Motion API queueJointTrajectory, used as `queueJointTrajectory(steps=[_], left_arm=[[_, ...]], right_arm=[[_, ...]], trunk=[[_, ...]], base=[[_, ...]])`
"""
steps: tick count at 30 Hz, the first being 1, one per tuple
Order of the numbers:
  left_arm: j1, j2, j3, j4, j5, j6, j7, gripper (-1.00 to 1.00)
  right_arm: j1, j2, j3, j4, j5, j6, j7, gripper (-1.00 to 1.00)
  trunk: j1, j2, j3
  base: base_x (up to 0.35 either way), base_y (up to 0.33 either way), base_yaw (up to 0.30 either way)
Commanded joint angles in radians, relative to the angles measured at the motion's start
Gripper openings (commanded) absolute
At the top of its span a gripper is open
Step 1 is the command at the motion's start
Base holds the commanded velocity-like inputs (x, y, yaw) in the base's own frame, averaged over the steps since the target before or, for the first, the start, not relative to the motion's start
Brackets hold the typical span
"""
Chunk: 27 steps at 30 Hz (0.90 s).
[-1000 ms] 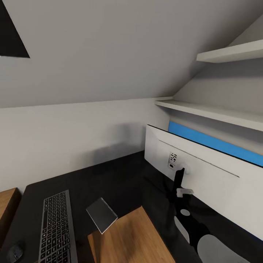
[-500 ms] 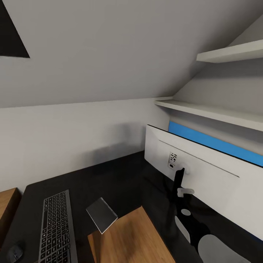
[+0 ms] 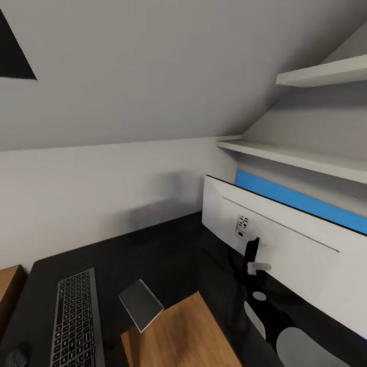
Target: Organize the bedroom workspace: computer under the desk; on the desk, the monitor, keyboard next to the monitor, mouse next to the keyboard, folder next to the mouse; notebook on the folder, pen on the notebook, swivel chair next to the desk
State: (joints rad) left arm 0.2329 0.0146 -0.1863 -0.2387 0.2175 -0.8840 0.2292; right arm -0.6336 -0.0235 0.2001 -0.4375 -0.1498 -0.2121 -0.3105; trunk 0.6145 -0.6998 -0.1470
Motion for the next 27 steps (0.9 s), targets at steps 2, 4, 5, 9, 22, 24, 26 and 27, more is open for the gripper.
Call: queueJointTrajectory(steps=[2,4,5,9,22,24,26,27], left_arm=[[0.0,0.001,-0.009,-0.002,0.009,-0.001,0.003,1.0],[0.0,0.001,-0.009,-0.002,0.009,0.0,0.004,1.0],[0.0,0.001,-0.009,-0.002,0.009,-0.001,0.004,1.0],[0.0,0.001,-0.008,-0.002,0.01,0.002,0.004,1.0],[0.0,0.001,-0.008,-0.002,0.01,0.002,0.004,1.0],[0.0,0.001,-0.008,-0.002,0.01,0.002,0.004,1.0],[0.0,0.001,-0.008,-0.002,0.01,0.002,0.004,1.0],[0.0,0.001,-0.008,-0.002,0.01,0.002,0.004,1.0]], right_arm=[[-0.001,-0.001,0.008,0.0,-0.01,-0.004,-0.006,1.0],[-0.001,-0.001,0.008,0.0,-0.01,-0.004,-0.007,1.0],[-0.001,-0.001,0.008,0.0,-0.01,-0.004,-0.007,1.0],[-0.001,-0.001,0.008,0.0,-0.01,-0.004,-0.007,1.0],[0.0,-0.001,0.008,-0.001,-0.01,-0.007,-0.007,-1.0],[0.0,-0.001,0.008,-0.002,-0.01,-0.007,-0.007,-1.0],[0.0,-0.001,0.008,-0.002,-0.01,-0.007,-0.007,-1.0],[0.0,-0.001,0.008,-0.003,-0.01,-0.007,-0.007,-1.0]], trunk=[[0.0,-0.001,-0.001],[0.0,-0.001,-0.001],[0.0,-0.001,-0.001],[0.0,-0.001,-0.001],[0.0,-0.001,-0.001],[0.0,-0.001,-0.001],[0.0,-0.001,-0.001],[0.0,-0.001,-0.001]], base=[[0.009,0.0,0.0],[0.006,0.0,0.0],[0.004,0.0,0.0],[0.001,0.0,0.0],[0.0,0.0,0.0],[0.0,0.0,0.0],[0.0,0.0,0.0],[0.0,0.0,0.0]])
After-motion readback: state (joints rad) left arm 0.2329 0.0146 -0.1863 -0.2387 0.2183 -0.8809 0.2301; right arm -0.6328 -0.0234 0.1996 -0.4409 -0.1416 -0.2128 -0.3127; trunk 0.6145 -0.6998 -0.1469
